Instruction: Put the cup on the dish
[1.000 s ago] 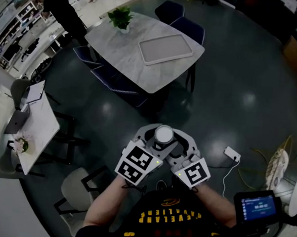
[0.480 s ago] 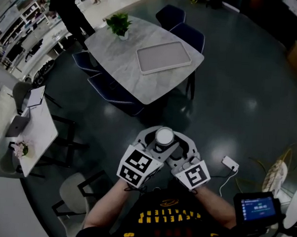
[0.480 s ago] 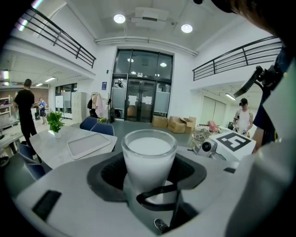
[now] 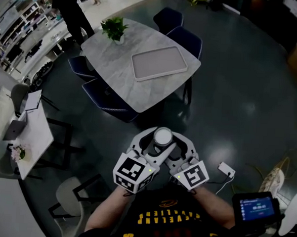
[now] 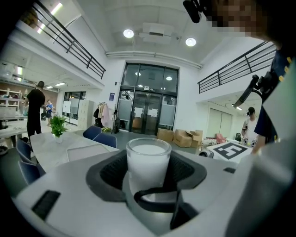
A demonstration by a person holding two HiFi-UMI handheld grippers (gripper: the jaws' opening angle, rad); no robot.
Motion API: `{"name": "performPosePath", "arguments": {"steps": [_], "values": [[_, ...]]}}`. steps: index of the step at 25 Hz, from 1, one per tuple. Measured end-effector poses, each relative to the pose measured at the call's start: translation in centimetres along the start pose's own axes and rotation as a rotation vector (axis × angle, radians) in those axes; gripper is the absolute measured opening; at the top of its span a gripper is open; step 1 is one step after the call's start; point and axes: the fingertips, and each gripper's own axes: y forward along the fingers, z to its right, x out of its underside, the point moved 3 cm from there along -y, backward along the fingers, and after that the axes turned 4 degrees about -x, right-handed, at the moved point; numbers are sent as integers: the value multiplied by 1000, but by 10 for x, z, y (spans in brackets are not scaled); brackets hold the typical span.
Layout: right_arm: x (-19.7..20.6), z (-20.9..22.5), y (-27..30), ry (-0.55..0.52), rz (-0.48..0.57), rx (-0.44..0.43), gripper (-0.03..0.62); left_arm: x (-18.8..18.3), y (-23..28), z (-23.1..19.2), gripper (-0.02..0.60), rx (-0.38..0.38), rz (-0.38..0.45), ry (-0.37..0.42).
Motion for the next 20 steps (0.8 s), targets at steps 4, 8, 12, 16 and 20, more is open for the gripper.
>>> {"name": "performPosePath", "arguments": {"steps": [4,8,12,16,20], "values": [[-2,24,-3,-4,-11,-4,252,-9,22,-1,261,-17,20,6],[1,29,0,-24,-43,-24,253,-6,27,-6,261,-38,50,-17],[5,36,3,-69,-71,-43,253,-3,33,-10,261,-60,52,-53],[4,31,3,-95,-66,-65,253,-1,28,-13,261,-75,51,-63],[9,29,0,-81,-77,-82,253,-3,23,-22,261,-97,59,-73]]}}
